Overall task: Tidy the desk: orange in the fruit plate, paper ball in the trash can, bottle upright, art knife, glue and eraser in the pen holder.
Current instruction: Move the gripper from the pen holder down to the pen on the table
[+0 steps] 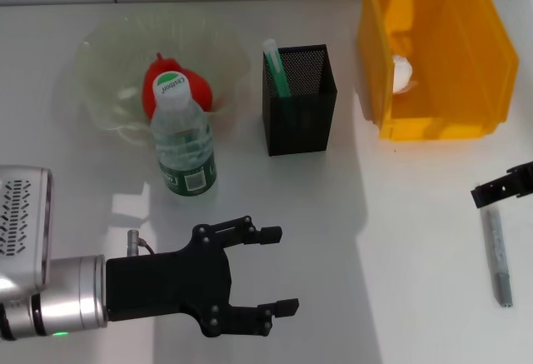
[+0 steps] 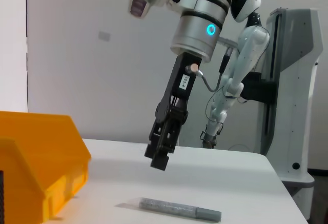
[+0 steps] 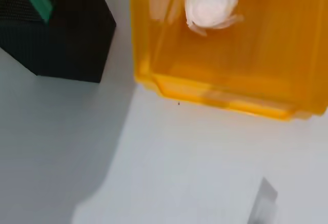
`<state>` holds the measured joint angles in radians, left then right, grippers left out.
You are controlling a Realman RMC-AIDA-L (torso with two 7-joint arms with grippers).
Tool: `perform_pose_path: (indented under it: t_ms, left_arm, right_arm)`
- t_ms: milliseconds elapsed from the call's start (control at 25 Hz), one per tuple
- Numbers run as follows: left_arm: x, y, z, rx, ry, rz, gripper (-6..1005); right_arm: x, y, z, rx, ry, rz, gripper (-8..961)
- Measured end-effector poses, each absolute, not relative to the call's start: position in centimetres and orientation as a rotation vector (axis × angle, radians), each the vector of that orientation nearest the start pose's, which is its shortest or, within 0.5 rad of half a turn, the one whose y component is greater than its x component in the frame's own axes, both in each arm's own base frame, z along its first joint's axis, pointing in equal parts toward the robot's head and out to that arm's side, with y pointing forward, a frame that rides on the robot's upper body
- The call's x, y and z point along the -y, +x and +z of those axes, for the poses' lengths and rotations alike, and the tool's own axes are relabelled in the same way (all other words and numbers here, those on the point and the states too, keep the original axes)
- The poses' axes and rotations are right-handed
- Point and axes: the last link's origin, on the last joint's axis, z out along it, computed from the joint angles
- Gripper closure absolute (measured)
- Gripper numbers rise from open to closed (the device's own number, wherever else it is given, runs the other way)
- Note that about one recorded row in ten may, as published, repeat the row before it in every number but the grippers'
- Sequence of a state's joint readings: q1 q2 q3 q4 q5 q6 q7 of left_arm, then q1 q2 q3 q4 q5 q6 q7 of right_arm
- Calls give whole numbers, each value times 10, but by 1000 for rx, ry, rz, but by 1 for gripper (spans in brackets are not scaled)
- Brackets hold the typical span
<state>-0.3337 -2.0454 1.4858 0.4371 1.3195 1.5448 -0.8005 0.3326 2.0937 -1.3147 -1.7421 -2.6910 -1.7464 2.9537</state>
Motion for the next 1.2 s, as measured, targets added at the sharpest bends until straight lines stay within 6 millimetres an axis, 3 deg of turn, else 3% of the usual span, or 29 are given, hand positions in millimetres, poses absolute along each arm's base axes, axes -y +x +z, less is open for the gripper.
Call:
perform_pose_path:
  t_ms: [600,1040,1200]
  left_arm:
    - [-235,-264,-73,155,-2882,-942,157]
    - [-236,-263,-73,149,-2883,-943,157]
    - [-236,-263,-73,149,-2883,-943,157]
  right_arm:
    - [-305,256,43,-1560,-2040,-410,137]
    - [-308,264,35,-1589,-2034,-404,137]
    - [-310,266,31,-1595,-2038,-409,261]
